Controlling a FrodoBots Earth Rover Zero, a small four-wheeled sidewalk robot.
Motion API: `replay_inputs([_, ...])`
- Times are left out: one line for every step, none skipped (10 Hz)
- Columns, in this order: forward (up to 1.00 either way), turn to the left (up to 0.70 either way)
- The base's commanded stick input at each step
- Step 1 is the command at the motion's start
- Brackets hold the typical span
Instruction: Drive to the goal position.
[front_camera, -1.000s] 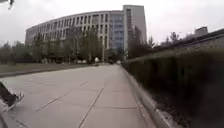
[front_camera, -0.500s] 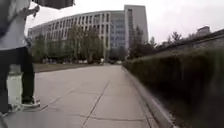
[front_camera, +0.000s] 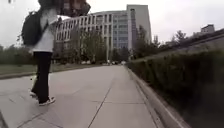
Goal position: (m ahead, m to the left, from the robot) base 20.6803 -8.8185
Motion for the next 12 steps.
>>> replay_inputs([0.7,0.0])
replay_inputs([0.7,0.0])
replay_inputs([0.7,0.0])
replay_inputs([0.7,0.0])
replay_inputs([0.66,0.0])
replay_inputs([0.45,0.0])
replay_inputs([0.45,0.0])
replay_inputs([0.45,0.0])
replay_inputs([0.45,0.0])
replay_inputs([0.45,0.0])
replay_inputs([0.45,0.0])
replay_inputs([0.45,0.0])
